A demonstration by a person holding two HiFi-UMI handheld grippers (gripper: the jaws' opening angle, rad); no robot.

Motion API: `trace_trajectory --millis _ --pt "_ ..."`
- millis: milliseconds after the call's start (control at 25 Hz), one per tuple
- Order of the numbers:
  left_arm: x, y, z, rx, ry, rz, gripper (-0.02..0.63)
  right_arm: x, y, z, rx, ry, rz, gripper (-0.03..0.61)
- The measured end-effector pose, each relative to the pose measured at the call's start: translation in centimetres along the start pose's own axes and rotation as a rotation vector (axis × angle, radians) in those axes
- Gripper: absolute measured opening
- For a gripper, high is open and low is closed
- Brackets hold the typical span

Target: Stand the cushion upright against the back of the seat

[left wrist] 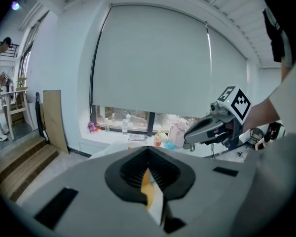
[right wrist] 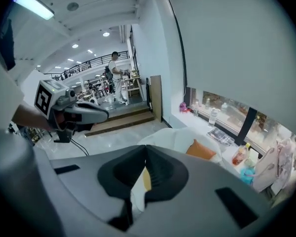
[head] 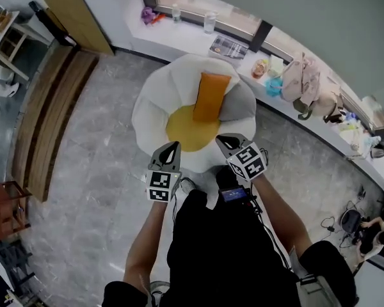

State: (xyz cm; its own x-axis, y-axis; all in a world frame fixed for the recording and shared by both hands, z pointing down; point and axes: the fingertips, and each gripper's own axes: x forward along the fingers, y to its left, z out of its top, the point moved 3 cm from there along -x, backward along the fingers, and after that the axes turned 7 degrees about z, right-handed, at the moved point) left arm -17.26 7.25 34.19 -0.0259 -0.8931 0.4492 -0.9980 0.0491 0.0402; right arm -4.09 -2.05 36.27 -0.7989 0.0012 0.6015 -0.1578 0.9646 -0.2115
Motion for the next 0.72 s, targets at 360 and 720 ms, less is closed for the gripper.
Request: trace_trajectory --millis 360,720 --pt "-7.7 -3.4 -0.5 -0.073 -0.03 -0.106 0.014 -5.9 7.4 0.7 0.03 -0.094 0.095 0.017" --pt "-12.9 -11.0 0.2 -0.134 -0.078 -0.156 0.014 -14.4 10.2 -1.0 -0.059 -0.18 0.128 0.015"
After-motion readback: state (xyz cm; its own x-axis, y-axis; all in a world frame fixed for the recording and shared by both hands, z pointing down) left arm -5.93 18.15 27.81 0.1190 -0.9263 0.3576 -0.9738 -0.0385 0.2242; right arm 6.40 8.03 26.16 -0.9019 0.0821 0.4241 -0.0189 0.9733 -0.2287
